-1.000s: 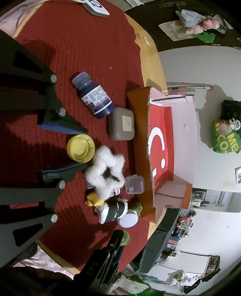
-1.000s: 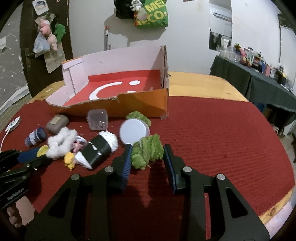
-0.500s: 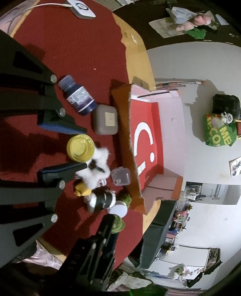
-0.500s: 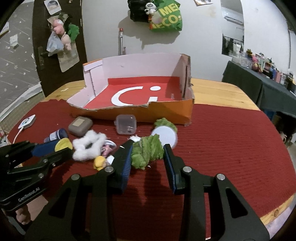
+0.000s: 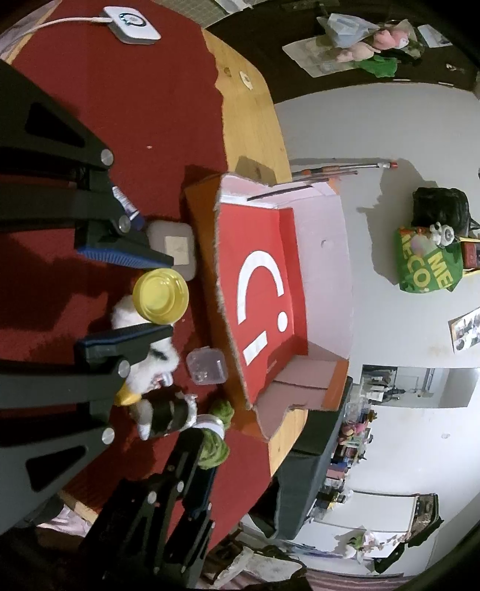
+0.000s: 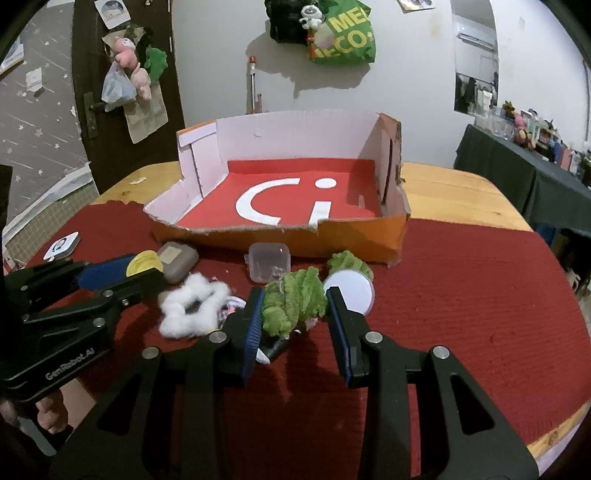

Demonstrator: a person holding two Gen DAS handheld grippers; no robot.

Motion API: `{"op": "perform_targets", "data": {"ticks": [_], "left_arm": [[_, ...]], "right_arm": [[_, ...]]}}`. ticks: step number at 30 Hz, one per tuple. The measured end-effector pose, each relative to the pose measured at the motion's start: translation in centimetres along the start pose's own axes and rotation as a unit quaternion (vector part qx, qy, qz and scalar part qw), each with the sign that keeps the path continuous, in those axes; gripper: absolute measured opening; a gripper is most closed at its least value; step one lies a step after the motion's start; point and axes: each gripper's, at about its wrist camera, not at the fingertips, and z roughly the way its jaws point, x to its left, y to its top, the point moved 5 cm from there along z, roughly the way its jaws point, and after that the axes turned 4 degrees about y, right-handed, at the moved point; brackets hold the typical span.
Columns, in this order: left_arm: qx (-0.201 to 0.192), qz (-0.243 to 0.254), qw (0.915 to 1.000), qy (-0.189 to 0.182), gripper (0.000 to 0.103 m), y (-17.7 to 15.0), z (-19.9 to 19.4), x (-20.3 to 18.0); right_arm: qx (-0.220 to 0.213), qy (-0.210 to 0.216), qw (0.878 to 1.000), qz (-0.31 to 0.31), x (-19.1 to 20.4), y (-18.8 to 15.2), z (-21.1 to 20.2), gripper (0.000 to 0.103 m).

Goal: Organize objects
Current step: 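Carry the yellow cap and green plush into the box with both grippers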

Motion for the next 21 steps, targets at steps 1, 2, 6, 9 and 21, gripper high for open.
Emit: {"op": "perform_targets", "data": {"ticks": [1,2,6,9,21], "left_arm": [[-0.001,0.000,1.0000,0.000,0.031,0.3,0.0,0.1],[-0.002,-0.001,1.0000,-0.001,0.031,0.6,0.1,0.2],[-0.006,-0.007,1.0000,-0.001,0.031,1.8,0.4,0.7],[-0.004,-0.008,1.0000,0.001,0.031,2.6,0.9,1.1],[-0.001,-0.013,0.9999,-0.006,0.031,5.4,3.0,2.1]], "right_arm": [[-0.003,0.001,1.000,-0.002,0.1,0.4,-0.1,0.032],[-0.005,0.001,1.000,-0.003,0.1,0.6,-0.1,0.032],[-0.014,0.004,1.000,-0.012,0.4,2.3,-0.2,0.032],[-0.015,0.005,1.000,-0.019,0.7,3.0,0.1,0.032],[-0.007,0.015,0.999,-0.027,1.4,5.4,2.2,0.032]]}}
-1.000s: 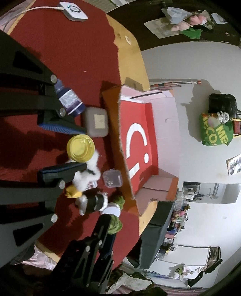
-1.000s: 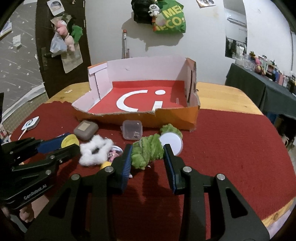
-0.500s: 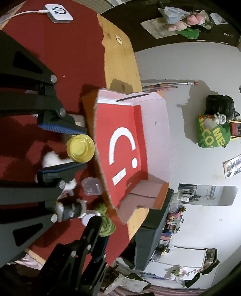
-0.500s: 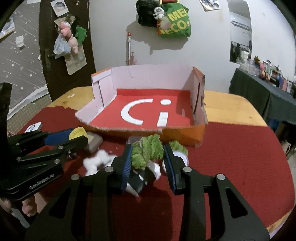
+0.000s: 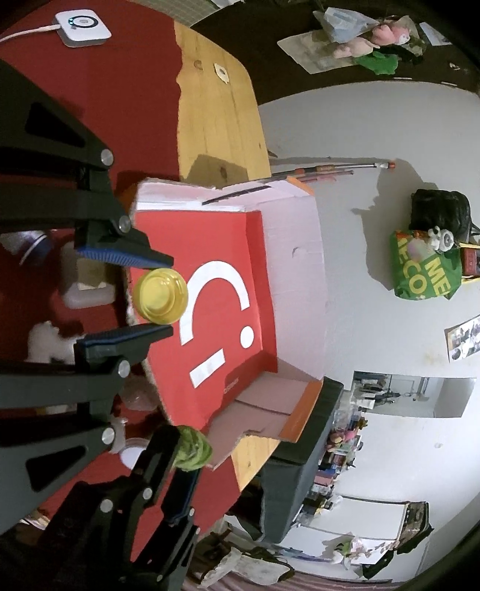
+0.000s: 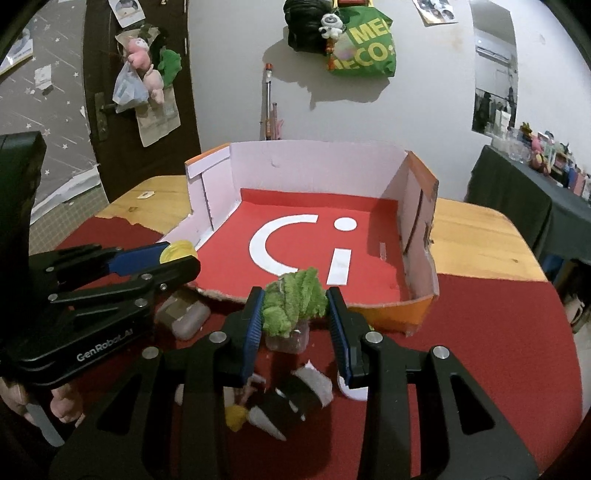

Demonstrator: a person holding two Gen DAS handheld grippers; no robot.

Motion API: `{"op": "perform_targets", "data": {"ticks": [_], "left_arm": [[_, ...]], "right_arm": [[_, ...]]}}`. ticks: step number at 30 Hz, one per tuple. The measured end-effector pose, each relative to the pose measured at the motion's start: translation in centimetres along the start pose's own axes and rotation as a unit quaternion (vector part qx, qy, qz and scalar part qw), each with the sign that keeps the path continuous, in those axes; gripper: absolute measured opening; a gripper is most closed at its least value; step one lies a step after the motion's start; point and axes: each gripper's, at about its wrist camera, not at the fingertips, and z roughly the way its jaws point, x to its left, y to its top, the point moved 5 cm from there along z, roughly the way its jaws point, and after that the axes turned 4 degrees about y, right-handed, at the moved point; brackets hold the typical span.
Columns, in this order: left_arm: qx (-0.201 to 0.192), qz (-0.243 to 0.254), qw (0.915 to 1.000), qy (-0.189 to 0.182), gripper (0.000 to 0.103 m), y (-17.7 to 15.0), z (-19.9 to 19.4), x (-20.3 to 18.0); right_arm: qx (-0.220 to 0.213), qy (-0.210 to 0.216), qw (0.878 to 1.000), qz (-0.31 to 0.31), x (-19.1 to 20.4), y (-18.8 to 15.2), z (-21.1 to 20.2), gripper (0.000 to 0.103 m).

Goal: Organize objects
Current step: 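Carry the yellow cap and green plush into the box with both grippers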

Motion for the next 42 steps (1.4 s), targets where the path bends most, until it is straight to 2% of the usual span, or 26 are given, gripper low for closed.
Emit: {"op": "perform_targets", "data": {"ticks": [20,28,42], "left_arm": [[0.040,0.006,0.9992,0.003,0.031,1.3,3.9,0.8],[0.076,0.000,0.9971,-0.007,0.031,1.3,6.1,1.1],[0.111,0.005,0.9937,-0.010,0.031,1.0,8.8,0.9]], "right_arm": [[0.044,0.015,0.999,0.008,-1.6,2.3,3.8,0.032],[0.066,0.022,0.997,0.019,-2.5,2.5,5.5,0.032],[0.122,0.018,0.992,0.023,-3.7,2.0,9.0,0.032]]}}
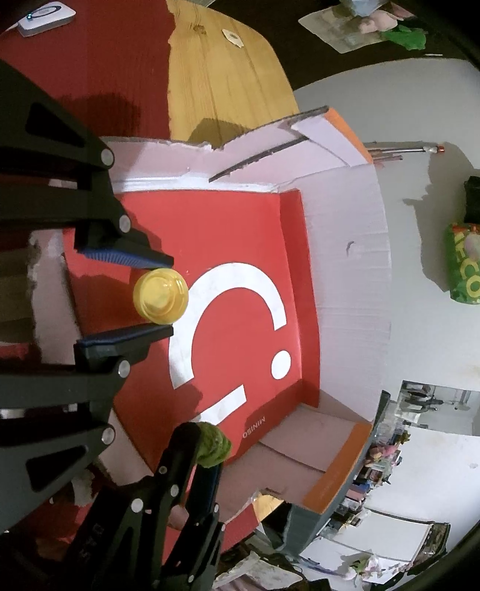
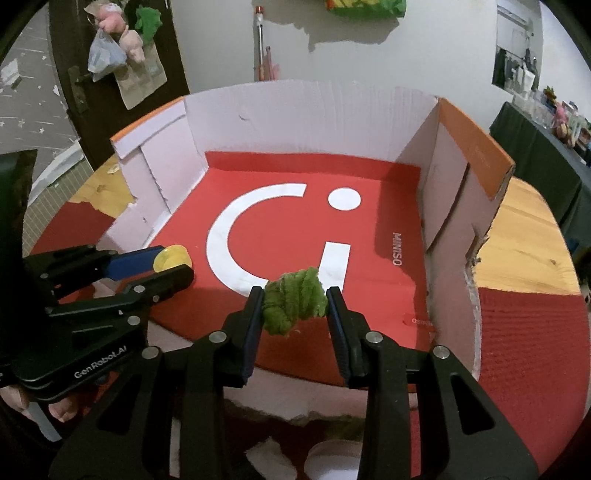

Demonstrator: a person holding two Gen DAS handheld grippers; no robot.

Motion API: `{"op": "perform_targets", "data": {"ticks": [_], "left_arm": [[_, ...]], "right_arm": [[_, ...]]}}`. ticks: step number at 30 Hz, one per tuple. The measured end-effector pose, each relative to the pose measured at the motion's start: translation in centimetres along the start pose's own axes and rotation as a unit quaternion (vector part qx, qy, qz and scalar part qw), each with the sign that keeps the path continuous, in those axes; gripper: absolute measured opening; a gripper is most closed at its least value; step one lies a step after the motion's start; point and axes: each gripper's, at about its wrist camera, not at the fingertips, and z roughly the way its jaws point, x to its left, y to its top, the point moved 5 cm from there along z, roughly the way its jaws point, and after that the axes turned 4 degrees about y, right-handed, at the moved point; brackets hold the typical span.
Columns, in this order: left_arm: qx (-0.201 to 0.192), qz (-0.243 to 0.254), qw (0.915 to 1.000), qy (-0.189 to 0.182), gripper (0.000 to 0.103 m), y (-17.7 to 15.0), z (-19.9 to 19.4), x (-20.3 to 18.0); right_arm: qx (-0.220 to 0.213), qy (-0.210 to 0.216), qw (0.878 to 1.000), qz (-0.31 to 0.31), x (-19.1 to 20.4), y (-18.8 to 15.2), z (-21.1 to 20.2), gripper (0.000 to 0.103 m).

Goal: Organize objects
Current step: 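Carry the yellow cap and green plush into the box with both grippers, then open both grippers to drop the cap and plush on the box floor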

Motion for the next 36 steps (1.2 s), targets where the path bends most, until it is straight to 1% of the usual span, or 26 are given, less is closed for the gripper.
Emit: {"op": "perform_targets", "data": {"ticks": [7,14,17,30,33,35,36], "left_arm": [[0.012,-0.002,0.9999,-0.004,0.031,0.2,0.9,0.0],[0.019,0.001,0.9998,-0.001,0.031,0.1,1.1,-0.1],[0.018,0.006,0.9998,0.003,0.031,0.0,1.2,-0.2],[0.019,-0.002,0.9998,-0.004,0.032,0.0,1.3,-0.1],[0.019,-0.003,0.9998,-0.005,0.034,0.1,1.4,-0.1],[0.020,-0.004,0.9997,-0.009,0.039,0.1,1.4,-0.1],[0.020,-0.004,0.9997,-0.011,0.039,0.1,1.4,-0.2]], "right_arm": [[0.028,0.006,1.000,0.011,-0.9,0.1,1.6,0.032],[0.050,-0.007,0.999,-0.001,-0.8,-0.2,2.6,0.033],[0.052,-0.008,0.999,-0.002,-0.9,-0.3,2.6,0.033],[0.050,-0.008,0.999,-0.005,-1.0,-0.5,2.3,0.035],[0.048,-0.003,0.999,-0.005,-0.9,-0.5,2.3,0.039],[0.047,-0.001,0.999,-0.006,-0.8,-0.5,2.3,0.041],[0.047,0.000,0.999,-0.006,-0.7,-0.5,2.3,0.042]]}}
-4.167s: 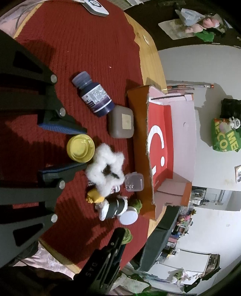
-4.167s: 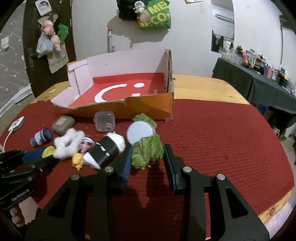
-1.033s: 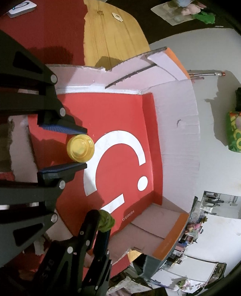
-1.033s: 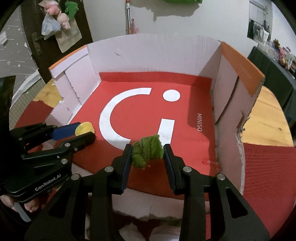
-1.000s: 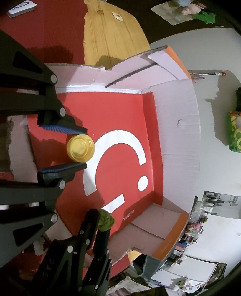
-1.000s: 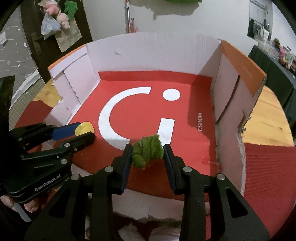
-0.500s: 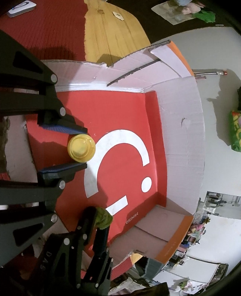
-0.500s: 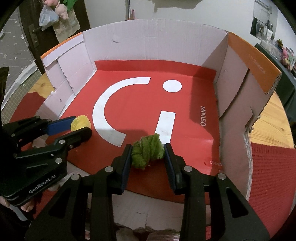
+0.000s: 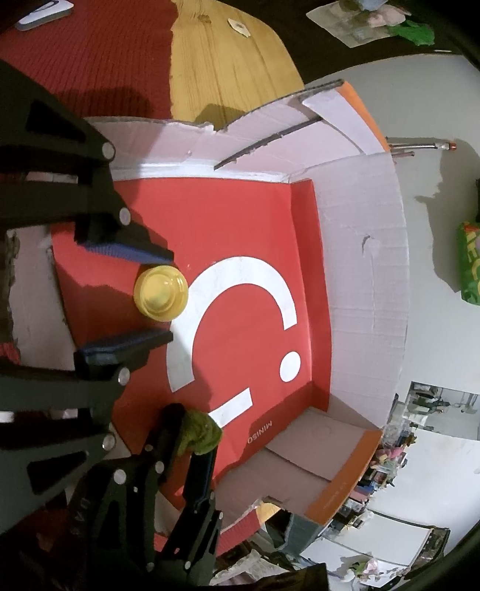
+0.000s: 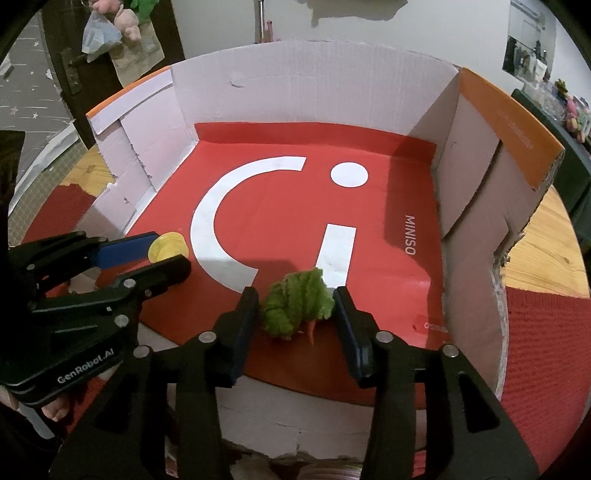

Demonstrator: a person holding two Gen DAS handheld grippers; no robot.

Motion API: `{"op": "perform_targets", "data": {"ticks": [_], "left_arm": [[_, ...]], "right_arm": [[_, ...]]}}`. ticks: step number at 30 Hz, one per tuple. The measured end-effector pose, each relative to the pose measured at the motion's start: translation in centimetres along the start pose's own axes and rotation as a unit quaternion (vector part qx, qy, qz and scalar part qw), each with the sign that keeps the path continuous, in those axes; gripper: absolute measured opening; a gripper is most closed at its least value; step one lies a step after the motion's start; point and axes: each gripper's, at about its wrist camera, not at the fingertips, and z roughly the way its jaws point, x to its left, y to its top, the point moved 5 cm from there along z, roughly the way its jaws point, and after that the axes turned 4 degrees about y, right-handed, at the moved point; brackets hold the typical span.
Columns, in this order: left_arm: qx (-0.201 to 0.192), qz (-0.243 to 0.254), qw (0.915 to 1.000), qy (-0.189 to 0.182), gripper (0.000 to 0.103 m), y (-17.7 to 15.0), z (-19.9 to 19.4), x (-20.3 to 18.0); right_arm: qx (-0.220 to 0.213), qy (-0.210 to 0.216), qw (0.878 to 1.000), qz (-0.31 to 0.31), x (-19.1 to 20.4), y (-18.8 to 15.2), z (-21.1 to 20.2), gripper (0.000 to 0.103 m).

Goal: Organize objects
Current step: 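Open both grippers to drop the cap and plush on the box floor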

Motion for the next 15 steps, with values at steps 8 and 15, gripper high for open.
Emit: {"op": "perform_targets", "data": {"ticks": [8,15], "left_arm": [[0.000,0.000,1.0000,0.000,0.042,-0.01,-0.05,-0.04],[-0.005,0.001,1.0000,0.000,0.044,0.08,-0.39,-0.14]], "right_arm": [[-0.006,0.005,1.000,-0.001,0.28,0.21,-0.29,0.049],[-0.014,0.002,1.000,-0.002,0.49,0.17,-0.83,0.055]]}}
